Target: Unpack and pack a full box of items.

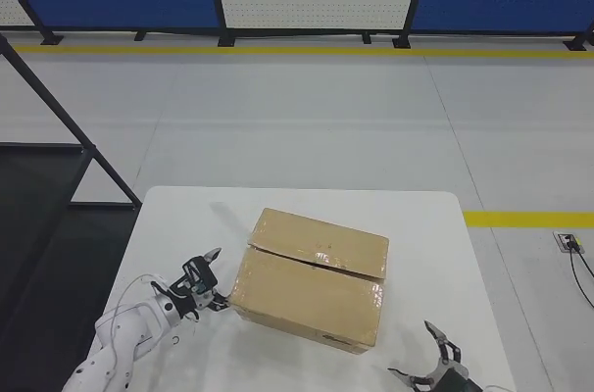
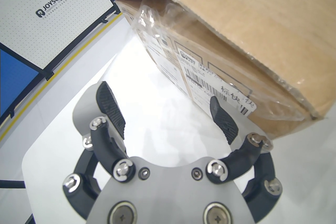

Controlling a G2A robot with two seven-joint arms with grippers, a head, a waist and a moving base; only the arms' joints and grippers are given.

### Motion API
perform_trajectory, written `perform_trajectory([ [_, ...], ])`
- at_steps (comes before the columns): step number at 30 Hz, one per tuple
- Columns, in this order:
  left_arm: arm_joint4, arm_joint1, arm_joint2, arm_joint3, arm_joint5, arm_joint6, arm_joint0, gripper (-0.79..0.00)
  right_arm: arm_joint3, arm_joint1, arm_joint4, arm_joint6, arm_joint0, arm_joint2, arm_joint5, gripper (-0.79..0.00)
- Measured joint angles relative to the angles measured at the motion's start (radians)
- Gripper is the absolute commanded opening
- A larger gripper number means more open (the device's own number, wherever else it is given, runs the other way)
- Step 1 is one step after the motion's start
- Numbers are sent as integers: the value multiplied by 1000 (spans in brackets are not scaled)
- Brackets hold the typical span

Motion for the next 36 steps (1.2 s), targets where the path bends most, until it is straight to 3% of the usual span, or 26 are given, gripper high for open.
perform_trajectory([
  [8, 17, 3, 5, 9, -6, 34, 0, 0, 60, 3, 73, 20, 59, -53, -24, 0],
  [19, -64, 15, -84, 15, 36, 87, 42, 0, 75, 10, 87, 47, 114, -130, -34, 0],
  [36, -79, 21, -112, -16, 49, 90, 80, 0, 78, 13, 173, 127, 167, -188, 52, 0],
])
